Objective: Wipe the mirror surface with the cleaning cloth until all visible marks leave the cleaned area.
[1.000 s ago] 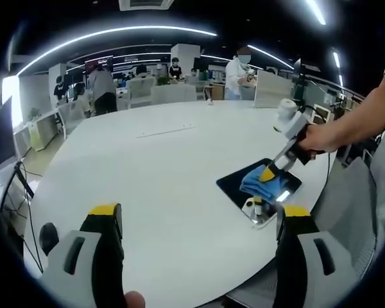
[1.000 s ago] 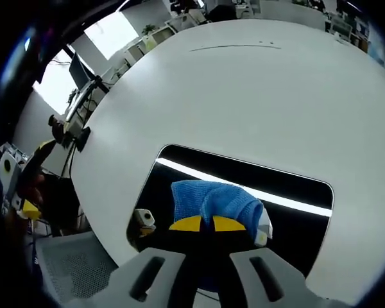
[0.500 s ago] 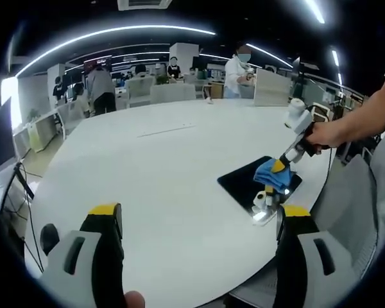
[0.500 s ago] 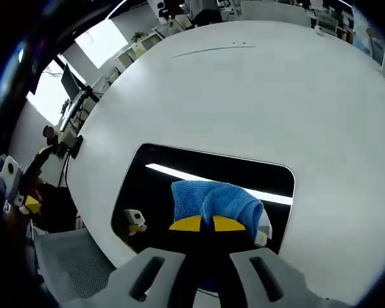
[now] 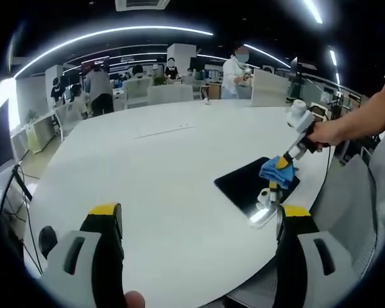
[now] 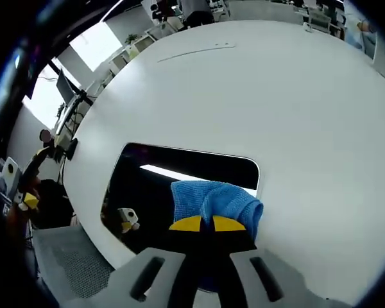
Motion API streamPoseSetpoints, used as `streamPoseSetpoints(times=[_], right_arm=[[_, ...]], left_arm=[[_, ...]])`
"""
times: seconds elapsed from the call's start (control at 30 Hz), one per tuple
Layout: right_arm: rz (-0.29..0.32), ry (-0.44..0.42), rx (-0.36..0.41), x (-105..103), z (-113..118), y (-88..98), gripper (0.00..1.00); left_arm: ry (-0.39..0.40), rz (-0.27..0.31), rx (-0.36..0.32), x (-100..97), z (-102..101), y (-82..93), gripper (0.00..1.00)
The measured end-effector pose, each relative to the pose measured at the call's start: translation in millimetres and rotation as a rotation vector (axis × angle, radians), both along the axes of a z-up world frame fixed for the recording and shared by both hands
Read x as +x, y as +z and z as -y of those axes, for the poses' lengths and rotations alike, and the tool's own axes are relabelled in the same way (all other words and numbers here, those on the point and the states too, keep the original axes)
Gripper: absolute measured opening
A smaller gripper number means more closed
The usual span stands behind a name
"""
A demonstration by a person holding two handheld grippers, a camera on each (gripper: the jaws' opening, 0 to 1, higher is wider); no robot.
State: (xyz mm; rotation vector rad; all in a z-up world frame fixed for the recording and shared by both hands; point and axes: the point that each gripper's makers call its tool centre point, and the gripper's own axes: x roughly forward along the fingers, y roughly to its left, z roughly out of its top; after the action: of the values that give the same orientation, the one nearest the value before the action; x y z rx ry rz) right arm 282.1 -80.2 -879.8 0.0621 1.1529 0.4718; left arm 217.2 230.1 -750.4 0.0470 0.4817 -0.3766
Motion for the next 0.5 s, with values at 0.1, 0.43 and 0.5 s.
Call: streamPoseSetpoints(times=[0.1,0.43,0.5], right_arm=[[-0.002,-0.006,-0.004,0.1,5.1,0.2,0.00],[-0.007,-0.018,-0.007,-2.0,8.8,0.6,0.00],[-0.013,-0.020,-0.014,-2.3,10.3,0.6,0.00]], left_arm=[[0.003,0.001,-0.001,0.3,-1.2,-0.5,0.99],[0.017,0.002,-0.016,1.9,-2.1,-2.5,0.99],[0.019,0.003,-0.018,3.3,-2.7,-3.5,0.99]])
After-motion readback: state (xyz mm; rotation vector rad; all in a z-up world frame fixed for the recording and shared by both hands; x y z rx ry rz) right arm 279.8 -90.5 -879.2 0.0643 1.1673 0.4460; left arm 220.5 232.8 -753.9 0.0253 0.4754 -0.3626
